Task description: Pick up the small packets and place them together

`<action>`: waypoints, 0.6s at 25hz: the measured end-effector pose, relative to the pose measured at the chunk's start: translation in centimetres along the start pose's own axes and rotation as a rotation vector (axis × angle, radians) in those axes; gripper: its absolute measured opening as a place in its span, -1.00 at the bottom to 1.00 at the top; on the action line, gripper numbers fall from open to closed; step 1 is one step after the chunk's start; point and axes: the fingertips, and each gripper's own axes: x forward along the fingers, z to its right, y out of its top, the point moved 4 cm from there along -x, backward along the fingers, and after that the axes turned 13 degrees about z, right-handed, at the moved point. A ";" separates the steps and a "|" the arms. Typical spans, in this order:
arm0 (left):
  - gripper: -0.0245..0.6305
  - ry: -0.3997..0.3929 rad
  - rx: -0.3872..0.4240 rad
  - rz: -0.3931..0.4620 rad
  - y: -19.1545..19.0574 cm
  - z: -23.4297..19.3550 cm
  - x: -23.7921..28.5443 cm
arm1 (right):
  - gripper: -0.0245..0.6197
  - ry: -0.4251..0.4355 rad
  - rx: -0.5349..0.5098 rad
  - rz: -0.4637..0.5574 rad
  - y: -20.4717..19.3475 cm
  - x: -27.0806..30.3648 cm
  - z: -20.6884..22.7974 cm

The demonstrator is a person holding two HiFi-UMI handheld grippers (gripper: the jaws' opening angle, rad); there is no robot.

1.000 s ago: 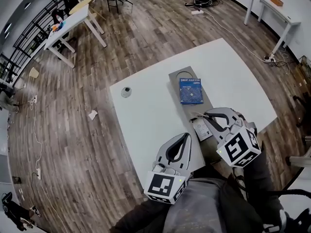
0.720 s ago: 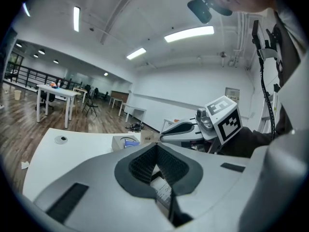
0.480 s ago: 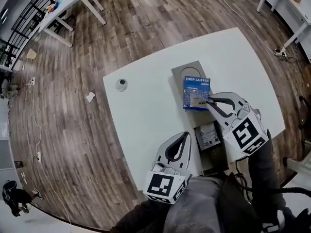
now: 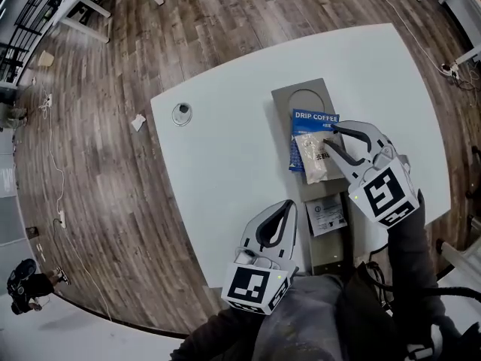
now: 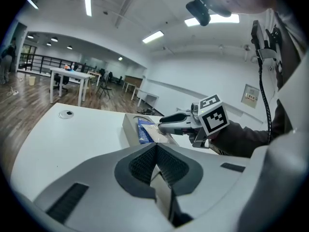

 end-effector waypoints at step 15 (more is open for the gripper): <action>-0.92 0.005 0.004 0.023 0.1 -0.2 -1.0 | -0.59 -0.050 -0.021 0.012 0.7 0.0 0.0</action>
